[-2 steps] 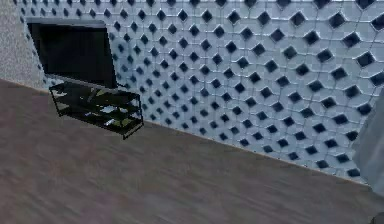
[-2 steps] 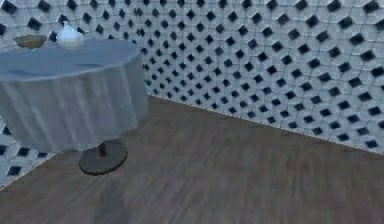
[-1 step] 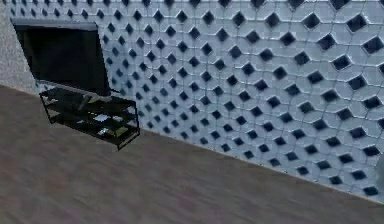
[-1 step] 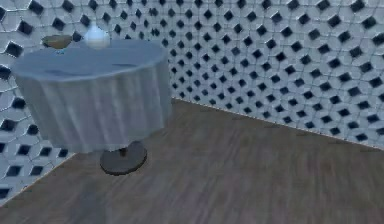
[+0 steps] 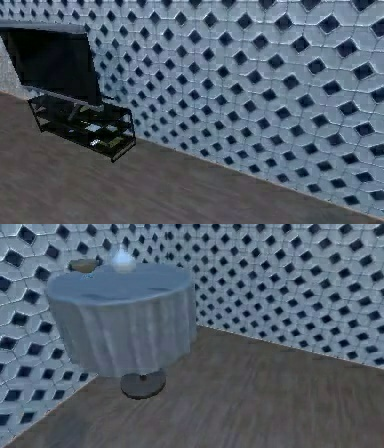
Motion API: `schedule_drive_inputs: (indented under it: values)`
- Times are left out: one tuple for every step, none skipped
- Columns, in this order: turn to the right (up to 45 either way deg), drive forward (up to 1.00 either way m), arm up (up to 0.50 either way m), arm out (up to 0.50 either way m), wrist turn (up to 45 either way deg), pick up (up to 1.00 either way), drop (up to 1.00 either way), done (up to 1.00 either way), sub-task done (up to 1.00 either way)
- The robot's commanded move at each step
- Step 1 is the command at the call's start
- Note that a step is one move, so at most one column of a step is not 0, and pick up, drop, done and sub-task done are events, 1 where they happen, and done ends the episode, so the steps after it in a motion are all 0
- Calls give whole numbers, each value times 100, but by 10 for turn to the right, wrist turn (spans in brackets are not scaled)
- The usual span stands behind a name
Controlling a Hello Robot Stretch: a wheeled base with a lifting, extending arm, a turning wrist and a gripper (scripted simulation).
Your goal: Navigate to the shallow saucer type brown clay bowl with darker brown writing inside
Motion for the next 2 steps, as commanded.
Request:
schedule_drive_inputs:
  values:
    - [300,0,0,0,0,0,0,0,0]
    - [0,75,0,0,0,0,0,0,0]
